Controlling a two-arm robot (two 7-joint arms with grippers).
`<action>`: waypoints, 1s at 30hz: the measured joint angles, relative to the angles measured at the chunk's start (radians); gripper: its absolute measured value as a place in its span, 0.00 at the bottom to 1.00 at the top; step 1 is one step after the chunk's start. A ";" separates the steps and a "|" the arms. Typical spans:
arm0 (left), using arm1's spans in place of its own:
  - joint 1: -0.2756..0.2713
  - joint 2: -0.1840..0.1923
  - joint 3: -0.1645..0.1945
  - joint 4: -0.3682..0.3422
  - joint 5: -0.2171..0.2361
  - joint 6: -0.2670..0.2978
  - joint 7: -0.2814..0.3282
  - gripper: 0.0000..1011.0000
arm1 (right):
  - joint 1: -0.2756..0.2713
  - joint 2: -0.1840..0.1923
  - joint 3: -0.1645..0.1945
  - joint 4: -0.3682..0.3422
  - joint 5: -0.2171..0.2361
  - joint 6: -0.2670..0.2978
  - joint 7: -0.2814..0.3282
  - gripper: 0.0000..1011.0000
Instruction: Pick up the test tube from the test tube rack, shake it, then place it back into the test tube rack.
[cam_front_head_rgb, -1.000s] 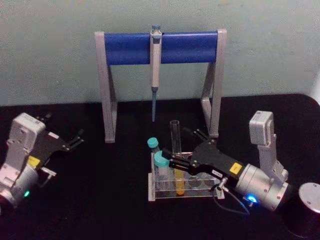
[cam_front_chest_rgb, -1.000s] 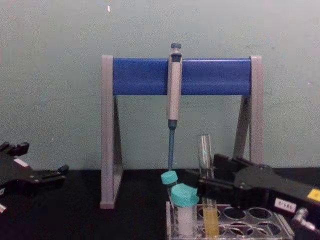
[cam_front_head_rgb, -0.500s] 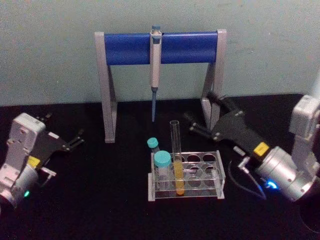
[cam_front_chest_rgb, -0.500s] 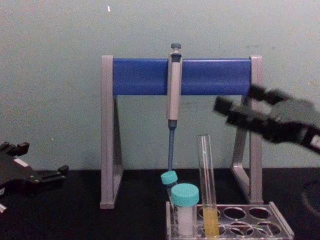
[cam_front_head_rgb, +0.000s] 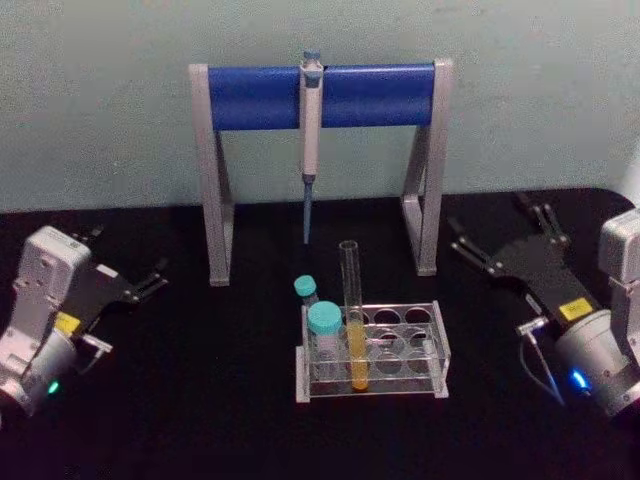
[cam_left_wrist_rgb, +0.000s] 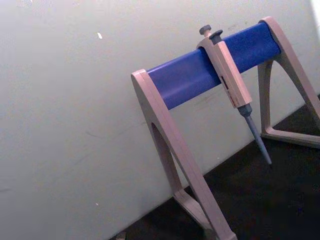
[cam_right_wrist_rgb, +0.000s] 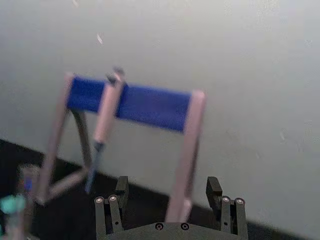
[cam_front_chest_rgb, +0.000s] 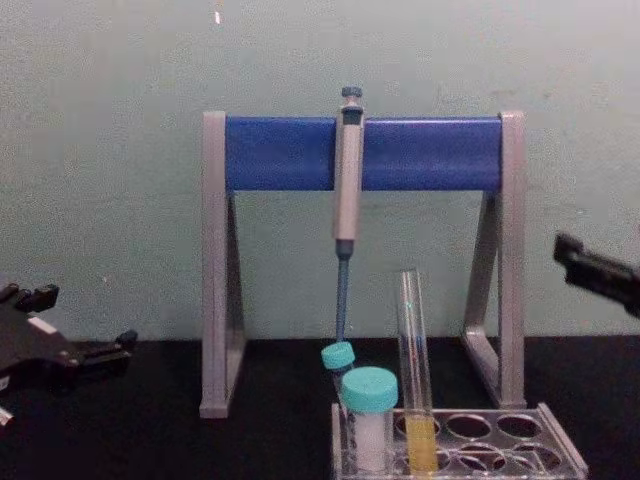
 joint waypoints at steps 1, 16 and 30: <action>0.000 0.000 0.000 0.000 0.000 0.000 0.000 0.99 | -0.001 -0.003 0.002 0.006 -0.004 0.010 -0.006 0.99; 0.000 0.000 0.000 0.000 0.000 0.000 0.000 0.99 | 0.005 -0.073 0.027 0.170 -0.037 0.103 -0.050 0.99; 0.000 0.000 0.000 0.000 0.000 0.000 0.000 0.99 | 0.023 -0.106 0.041 0.249 -0.054 0.132 -0.015 0.99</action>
